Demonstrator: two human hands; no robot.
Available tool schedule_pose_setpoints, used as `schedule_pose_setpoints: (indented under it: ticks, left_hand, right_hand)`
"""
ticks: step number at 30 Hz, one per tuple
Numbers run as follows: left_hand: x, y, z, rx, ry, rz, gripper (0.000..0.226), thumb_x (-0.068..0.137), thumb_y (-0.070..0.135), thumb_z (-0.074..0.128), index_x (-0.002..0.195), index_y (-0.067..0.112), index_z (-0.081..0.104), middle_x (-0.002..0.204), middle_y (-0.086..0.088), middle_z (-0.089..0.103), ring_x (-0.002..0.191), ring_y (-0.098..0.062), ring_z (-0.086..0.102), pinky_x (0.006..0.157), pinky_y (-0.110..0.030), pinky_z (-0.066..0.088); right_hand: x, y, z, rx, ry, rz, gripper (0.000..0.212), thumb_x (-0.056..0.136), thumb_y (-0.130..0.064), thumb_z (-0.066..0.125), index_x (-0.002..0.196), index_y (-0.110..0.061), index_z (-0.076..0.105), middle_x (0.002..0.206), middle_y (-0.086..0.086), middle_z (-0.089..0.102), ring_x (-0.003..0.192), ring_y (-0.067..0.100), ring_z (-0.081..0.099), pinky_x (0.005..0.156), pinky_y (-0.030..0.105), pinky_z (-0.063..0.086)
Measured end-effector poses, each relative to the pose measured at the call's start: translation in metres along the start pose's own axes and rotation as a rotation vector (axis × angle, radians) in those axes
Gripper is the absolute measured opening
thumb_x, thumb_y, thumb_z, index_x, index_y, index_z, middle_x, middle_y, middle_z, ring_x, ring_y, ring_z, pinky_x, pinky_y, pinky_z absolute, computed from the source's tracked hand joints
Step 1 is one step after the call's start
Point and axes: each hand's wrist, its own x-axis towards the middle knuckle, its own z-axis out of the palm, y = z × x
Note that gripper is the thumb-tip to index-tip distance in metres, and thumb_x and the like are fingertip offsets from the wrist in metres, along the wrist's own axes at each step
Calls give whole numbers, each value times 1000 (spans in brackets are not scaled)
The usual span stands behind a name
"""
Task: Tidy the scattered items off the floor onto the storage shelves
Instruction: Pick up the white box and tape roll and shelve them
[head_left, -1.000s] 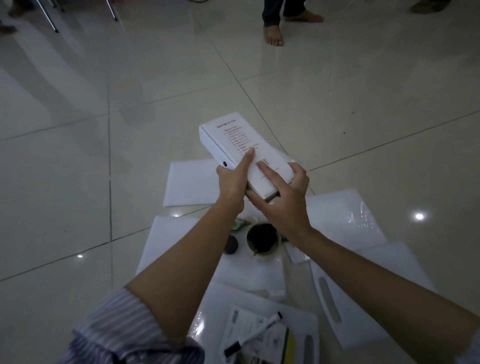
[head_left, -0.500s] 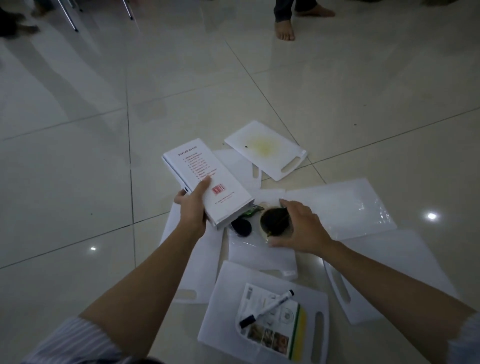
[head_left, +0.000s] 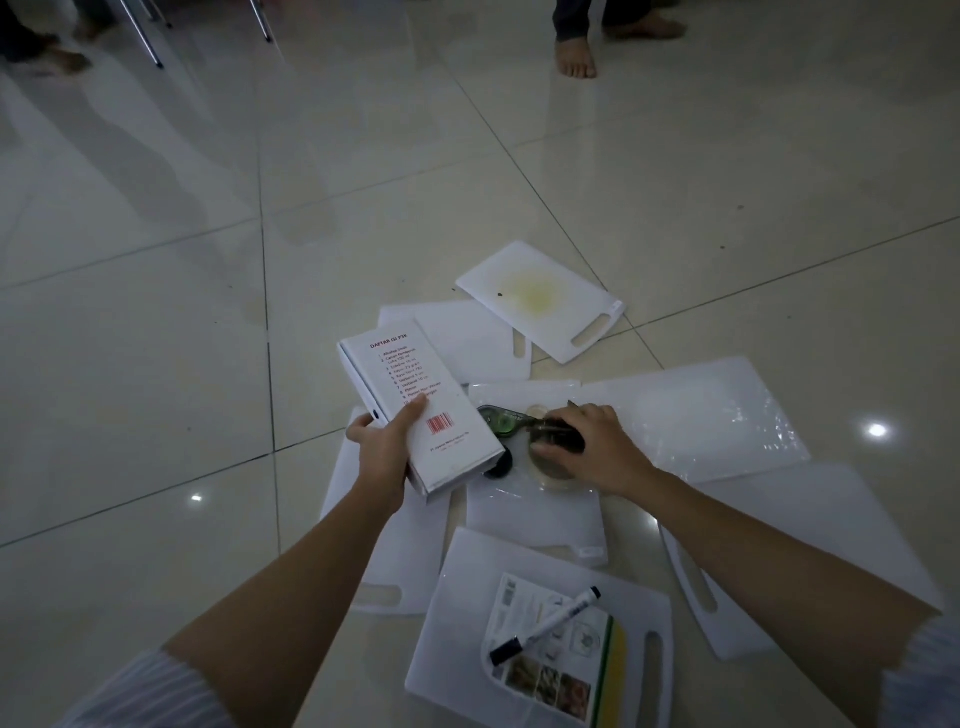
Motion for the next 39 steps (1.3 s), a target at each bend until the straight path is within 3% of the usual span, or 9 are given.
schedule_pose_setpoints:
  ticks: [2,5,12,19,23,26,31,35,39]
  left_hand:
    - [2,-3,-2,8,-14,2,66,83,16,76,125,23,25,115,-11,66,95,-28,70,87,-52,56]
    - [3,-8,-3,20,-44,-7,70,82,17,76,131,19,26,113,-11,67,94,-29,70,86,-53,56]
    - [4,-16,-3,107,-95,-35,67,84,20,74,134,15,30,109,-8,68,85,-26,73,74,-46,60]
    - [5,-20,-8,134,-176,-39,92,64,32,84,140,11,37,116,-14,69,93,-32,72,76,-51,60]
    - [4,-22,-8,143,-213,-39,99,58,34,90,138,9,38,116,-14,69,96,-34,71,76,-52,59]
    - [4,-22,-6,147,-232,-45,98,57,34,90,137,9,40,116,-14,70,98,-35,71,78,-54,58]
    - [3,-19,0,171,-249,-31,74,72,25,84,133,10,43,114,-15,70,96,-35,71,77,-51,59]
    - [3,-14,7,166,-292,-35,57,81,20,77,129,13,46,116,-16,69,96,-35,71,75,-49,59]
    - [1,-5,18,99,-423,-101,52,79,22,70,128,10,56,119,-21,66,98,-39,69,73,-47,58]
  right_hand:
    - [-2,3,-4,151,85,-14,47,82,-69,55,103,-28,63,92,-1,56,99,22,50,79,27,37]
    - [-5,1,-14,368,238,133,39,93,-42,61,74,-9,54,72,6,52,70,20,51,62,29,37]
    - [-10,21,-27,684,548,575,35,99,-37,52,111,-5,58,102,10,59,86,24,57,56,27,46]
    - [-32,45,-18,352,554,630,28,99,-23,48,105,0,63,97,16,64,85,29,54,71,31,37]
    - [-37,54,-5,-56,547,514,37,98,-34,50,108,-2,66,108,20,64,103,37,55,89,44,41]
    - [-36,37,5,-159,548,262,63,91,-61,43,122,-10,61,129,17,54,121,35,47,102,51,33]
    - [-24,10,21,-335,171,13,108,64,-95,36,149,-28,34,155,9,33,147,29,20,119,50,1]
    - [-13,8,23,-370,170,-80,104,65,-83,53,150,-28,31,139,-1,49,139,26,32,118,50,-12]
    - [-11,6,16,-90,369,-137,100,63,-65,66,145,-16,39,123,0,57,120,22,50,119,47,12]
